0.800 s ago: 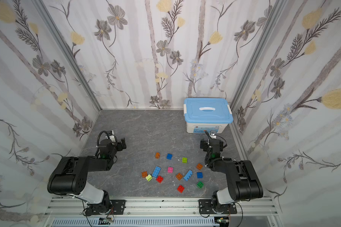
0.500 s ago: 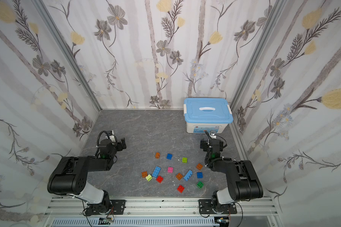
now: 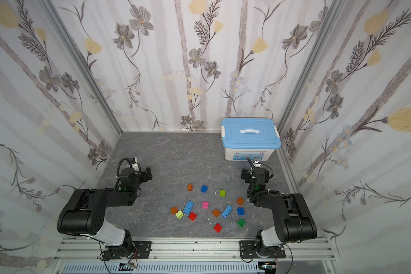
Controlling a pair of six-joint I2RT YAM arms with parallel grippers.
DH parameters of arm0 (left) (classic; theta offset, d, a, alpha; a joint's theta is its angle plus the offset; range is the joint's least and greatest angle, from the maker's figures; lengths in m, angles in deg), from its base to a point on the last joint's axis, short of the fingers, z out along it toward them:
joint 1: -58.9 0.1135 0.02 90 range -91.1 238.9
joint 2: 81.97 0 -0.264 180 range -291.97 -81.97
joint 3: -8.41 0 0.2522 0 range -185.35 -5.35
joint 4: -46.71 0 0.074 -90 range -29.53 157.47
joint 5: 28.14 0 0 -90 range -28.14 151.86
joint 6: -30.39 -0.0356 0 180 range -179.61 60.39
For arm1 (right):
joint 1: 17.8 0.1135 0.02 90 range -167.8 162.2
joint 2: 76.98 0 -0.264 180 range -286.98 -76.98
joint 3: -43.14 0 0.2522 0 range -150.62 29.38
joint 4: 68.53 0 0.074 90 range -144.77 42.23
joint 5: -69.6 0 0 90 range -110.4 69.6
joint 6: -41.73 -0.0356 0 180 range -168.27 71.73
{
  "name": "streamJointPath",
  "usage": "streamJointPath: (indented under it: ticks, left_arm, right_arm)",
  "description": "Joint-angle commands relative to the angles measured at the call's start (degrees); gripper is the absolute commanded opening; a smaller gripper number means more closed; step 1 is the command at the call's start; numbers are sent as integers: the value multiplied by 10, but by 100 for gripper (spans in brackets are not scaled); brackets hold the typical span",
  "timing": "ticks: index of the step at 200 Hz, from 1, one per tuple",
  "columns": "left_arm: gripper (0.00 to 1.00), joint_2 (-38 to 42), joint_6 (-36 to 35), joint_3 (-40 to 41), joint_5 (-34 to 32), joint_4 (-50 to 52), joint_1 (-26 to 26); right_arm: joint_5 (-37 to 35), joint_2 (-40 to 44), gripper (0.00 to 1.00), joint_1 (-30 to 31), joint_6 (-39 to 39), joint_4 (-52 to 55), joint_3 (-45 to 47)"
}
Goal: Assemble the letter h with lego
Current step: Pick up the lego brick from the center of the board.
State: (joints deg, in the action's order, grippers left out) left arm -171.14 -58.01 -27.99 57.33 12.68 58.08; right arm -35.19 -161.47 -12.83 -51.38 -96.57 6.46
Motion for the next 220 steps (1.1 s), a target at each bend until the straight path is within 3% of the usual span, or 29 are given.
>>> streamJointPath:
  ticks: [1,66,84,125,166,192,220]
  left_arm:
    - [100,0,-4,-3,-4,-24,0]
    - [100,1,-11,-5,6,-21,0]
    - [100,30,-33,-26,62,45,-1]
    - [100,155,-12,-81,21,236,-20]
    - [100,261,2,-17,29,187,-101]
    - [100,254,-52,-4,22,177,-191]
    - [100,240,-48,-11,11,177,-202]
  right_arm:
    - [-7,-1,99,0,2,-21,-1]
    - [-7,-1,99,0,2,-21,-1]
    - [-8,-1,99,0,2,-21,-1]
    - [-8,-1,99,1,2,-21,-1]
    - [-7,-1,99,0,2,-21,-1]
    - [-7,0,99,0,2,-22,-1]
    - [-12,7,99,0,1,-18,-3]
